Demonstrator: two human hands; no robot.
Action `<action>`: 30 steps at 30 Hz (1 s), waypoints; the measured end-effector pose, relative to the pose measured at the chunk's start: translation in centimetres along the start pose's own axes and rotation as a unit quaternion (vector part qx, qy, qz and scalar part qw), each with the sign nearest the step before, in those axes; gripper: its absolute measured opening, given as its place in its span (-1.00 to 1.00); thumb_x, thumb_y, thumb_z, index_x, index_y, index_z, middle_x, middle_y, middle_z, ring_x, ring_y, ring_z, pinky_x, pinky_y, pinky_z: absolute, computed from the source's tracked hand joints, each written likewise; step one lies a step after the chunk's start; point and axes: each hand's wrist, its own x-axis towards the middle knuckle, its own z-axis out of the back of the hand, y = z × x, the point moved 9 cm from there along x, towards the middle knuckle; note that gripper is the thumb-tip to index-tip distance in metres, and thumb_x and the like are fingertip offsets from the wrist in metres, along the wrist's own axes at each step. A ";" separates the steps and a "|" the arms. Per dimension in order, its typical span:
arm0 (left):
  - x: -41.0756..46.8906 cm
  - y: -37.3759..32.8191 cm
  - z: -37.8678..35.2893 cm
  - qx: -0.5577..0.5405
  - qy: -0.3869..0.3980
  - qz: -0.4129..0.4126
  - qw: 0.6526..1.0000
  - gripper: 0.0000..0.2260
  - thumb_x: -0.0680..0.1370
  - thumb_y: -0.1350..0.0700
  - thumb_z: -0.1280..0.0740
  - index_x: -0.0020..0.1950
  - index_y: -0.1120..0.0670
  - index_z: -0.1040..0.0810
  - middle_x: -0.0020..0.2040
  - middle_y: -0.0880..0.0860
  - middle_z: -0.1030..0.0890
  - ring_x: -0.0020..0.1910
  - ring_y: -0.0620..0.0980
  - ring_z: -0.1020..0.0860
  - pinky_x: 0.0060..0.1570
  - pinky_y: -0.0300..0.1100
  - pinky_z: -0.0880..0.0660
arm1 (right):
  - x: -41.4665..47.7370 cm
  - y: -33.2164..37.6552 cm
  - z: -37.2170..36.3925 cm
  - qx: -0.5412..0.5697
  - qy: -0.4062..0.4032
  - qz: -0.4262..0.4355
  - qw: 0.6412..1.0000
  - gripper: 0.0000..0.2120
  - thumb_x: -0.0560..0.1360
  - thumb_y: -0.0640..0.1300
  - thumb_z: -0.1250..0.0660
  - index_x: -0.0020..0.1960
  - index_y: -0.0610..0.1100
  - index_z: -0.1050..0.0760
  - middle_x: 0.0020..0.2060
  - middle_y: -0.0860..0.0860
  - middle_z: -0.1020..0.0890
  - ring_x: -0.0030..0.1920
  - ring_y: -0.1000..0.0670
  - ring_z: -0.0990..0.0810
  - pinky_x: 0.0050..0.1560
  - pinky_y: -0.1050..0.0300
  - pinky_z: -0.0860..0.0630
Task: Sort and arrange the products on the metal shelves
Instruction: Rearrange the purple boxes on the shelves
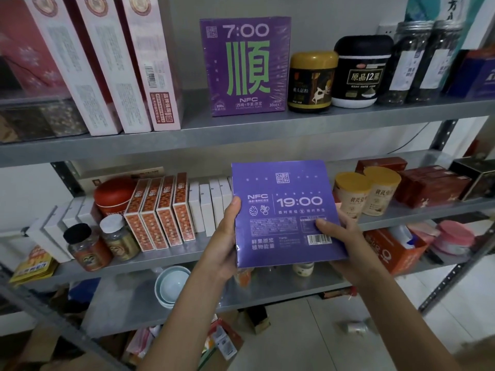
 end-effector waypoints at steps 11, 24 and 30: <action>-2.7 -2.8 -7.8 0.315 0.087 -0.178 0.928 -0.58 0.41 -0.34 -0.33 0.26 -0.38 -0.43 0.07 -0.22 -0.62 0.08 -0.27 -0.59 -0.04 -0.37 -0.55 | -3.7 5.9 -6.3 -0.316 -0.127 0.285 0.896 -0.31 0.37 -0.18 -0.52 0.39 0.04 -0.26 0.20 0.24 -0.47 0.18 0.34 -0.50 0.02 0.45 -0.50; -1.5 -6.7 -3.0 0.129 0.117 -0.149 0.973 -0.45 0.24 -0.17 -0.60 0.17 -0.07 -0.59 0.14 0.08 -0.66 0.11 0.12 -0.64 -0.06 -0.08 -0.61 | 0.2 6.8 -4.8 -0.259 -0.106 0.170 0.945 -0.32 0.36 0.14 -0.42 0.42 0.17 -0.25 0.24 0.30 -0.42 0.16 0.29 -0.54 -0.17 0.28 -0.60; -0.7 -9.9 -3.0 0.149 0.159 -0.164 0.962 -0.55 0.27 -0.15 -0.59 0.11 -0.07 -0.64 0.10 0.04 -0.68 0.06 0.05 -0.66 -0.09 -0.14 -0.60 | 4.2 6.2 -5.6 -0.152 -0.043 0.053 0.986 -0.53 0.27 0.16 -0.40 0.11 0.00 -0.46 -0.11 0.09 -0.72 -0.09 0.03 -0.72 -0.31 0.25 -0.59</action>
